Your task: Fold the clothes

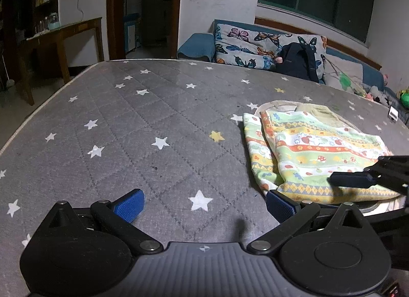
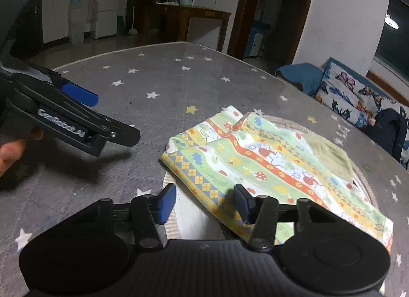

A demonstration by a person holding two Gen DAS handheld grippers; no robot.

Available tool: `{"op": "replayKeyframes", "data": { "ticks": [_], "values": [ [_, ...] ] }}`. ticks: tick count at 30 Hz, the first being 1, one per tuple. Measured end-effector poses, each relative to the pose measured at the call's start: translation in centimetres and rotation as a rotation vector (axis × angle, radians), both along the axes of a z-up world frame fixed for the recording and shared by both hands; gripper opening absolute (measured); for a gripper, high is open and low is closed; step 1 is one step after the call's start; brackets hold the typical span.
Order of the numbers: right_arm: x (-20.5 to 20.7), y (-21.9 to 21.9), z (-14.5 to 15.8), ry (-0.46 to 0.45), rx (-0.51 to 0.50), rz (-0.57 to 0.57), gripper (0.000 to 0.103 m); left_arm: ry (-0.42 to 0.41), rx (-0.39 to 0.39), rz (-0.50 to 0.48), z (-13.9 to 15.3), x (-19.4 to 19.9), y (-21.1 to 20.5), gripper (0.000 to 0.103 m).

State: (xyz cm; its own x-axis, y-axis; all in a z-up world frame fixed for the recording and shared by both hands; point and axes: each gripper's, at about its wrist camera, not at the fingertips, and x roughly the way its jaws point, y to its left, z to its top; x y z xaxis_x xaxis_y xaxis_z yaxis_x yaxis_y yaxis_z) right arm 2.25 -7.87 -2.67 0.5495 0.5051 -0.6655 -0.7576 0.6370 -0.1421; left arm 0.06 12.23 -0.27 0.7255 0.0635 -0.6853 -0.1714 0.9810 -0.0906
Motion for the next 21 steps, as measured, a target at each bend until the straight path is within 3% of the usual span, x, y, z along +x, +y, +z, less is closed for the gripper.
{"op": "replayKeyframes", "data": {
  "ticks": [6, 12, 21],
  "values": [
    [1.0, 0.0, -0.5, 0.006, -0.003, -0.024, 0.038, -0.006, -0.060, -0.002, 0.5, 0.0, -0.2, 0.103],
    [1.7, -0.6, -0.2, 0.029, 0.058, -0.054, 0.022, -0.022, -0.157, -0.017, 1.4, 0.6, 0.0, 0.103],
    [2.5, -2.4, 0.8, 0.097, 0.175, -0.105, 0.016, -0.047, -0.299, -0.056, 2.2, 2.0, -0.1, 0.103]
  ]
}}
